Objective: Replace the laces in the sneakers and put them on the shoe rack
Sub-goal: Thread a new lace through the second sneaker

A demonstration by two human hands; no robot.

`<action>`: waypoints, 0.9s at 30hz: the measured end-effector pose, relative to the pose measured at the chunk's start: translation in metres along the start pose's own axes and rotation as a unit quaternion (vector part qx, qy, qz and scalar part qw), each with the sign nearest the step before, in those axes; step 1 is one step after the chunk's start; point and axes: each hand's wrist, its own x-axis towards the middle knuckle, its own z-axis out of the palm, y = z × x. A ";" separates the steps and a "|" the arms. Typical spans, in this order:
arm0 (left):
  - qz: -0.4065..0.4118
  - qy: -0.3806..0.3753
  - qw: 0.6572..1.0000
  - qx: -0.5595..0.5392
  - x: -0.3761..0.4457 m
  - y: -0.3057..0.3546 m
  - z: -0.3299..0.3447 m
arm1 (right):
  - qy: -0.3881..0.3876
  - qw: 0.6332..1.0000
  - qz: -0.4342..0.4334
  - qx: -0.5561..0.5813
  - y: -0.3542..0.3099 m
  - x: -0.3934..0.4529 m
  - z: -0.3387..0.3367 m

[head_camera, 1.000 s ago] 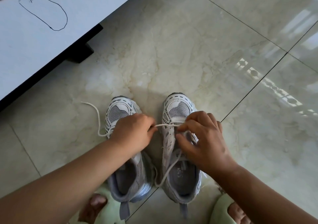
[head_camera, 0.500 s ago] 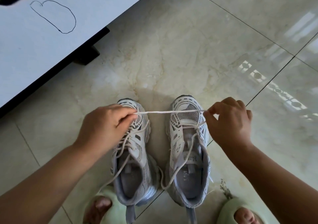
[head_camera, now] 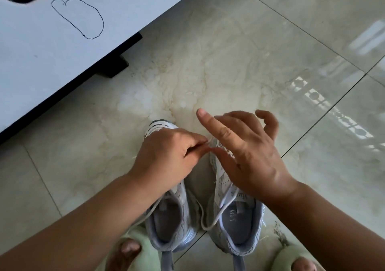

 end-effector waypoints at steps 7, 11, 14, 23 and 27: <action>-0.008 -0.012 0.999 -0.040 0.000 0.000 0.005 | 0.029 0.998 0.024 -0.057 0.017 -0.001 0.008; 0.010 -0.067 0.994 -0.088 -0.006 -0.007 -0.001 | 0.030 0.987 0.104 -0.121 0.035 -0.006 0.012; 0.052 -0.135 0.986 -0.085 -0.008 -0.007 -0.004 | 0.031 0.974 0.162 -0.153 0.046 -0.008 0.013; 0.162 -0.127 0.978 -0.018 -0.004 -0.010 0.000 | -0.013 0.962 0.236 -0.136 0.060 -0.007 0.015; 0.174 -0.156 0.972 -0.037 -0.006 -0.007 0.004 | -0.015 0.968 0.241 -0.075 0.061 -0.006 0.016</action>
